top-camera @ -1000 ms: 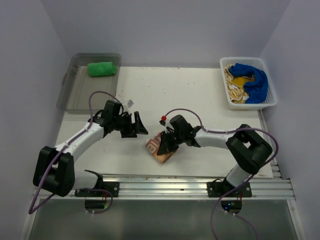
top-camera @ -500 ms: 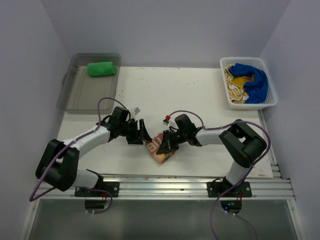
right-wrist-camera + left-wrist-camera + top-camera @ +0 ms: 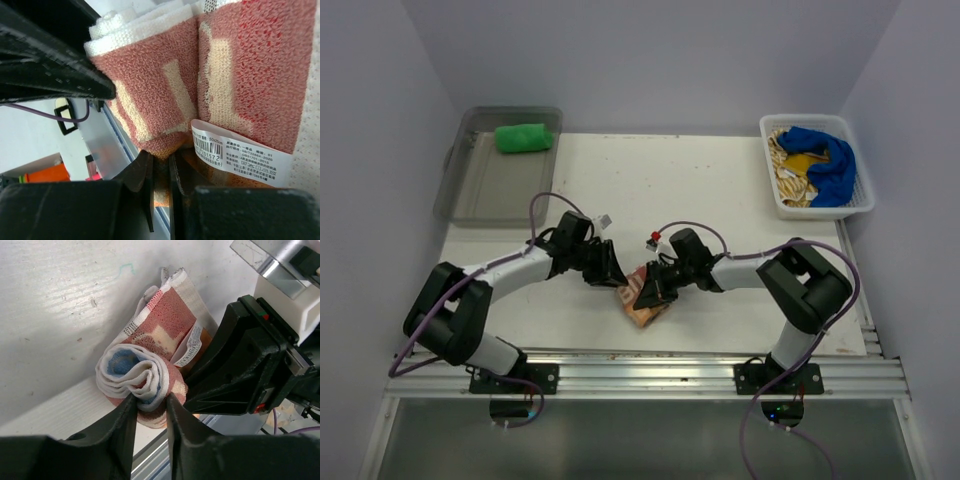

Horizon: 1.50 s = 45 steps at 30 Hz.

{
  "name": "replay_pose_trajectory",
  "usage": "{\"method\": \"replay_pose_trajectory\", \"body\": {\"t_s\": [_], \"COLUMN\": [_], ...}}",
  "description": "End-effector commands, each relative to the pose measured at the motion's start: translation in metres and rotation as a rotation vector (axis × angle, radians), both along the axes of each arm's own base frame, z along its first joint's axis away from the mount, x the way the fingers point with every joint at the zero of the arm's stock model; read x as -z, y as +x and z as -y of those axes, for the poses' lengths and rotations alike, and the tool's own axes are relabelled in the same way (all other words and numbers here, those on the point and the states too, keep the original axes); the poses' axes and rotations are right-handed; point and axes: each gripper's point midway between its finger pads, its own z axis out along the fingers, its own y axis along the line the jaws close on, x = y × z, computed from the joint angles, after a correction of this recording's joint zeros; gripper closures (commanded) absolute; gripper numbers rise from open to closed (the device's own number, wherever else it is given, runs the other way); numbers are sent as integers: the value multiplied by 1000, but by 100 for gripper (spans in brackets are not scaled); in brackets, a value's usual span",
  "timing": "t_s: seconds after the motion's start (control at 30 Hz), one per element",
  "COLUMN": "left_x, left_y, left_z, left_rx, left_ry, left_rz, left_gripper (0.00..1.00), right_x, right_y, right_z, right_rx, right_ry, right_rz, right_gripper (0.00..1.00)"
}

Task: Roll the towels
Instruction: Roll the towel

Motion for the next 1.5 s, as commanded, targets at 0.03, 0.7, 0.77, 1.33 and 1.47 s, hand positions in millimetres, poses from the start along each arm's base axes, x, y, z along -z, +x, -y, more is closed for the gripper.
{"method": "replay_pose_trajectory", "body": {"t_s": [0.03, 0.7, 0.77, 1.33, 1.47], "left_x": [-2, 30, 31, 29, 24], "left_y": [17, 16, 16, 13, 14], "left_z": [11, -4, -5, -4, -3], "left_rx": [-18, -78, -80, -76, -71], "left_ry": [0, 163, 164, 154, 142], "left_rz": [1, -100, -102, -107, -99], "left_gripper": [73, 78, 78, 76, 69], "right_x": [8, -86, -80, -20, -13], "right_y": [0, 21, 15, 13, 11], "right_z": [10, 46, 39, 12, 13], "right_rx": [-8, 49, -8, -207, -221], "right_ry": [-75, -630, -705, -956, -954], "right_rz": [4, 742, 815, 1052, 1039], "right_gripper": [83, 47, 46, 51, 74]}}
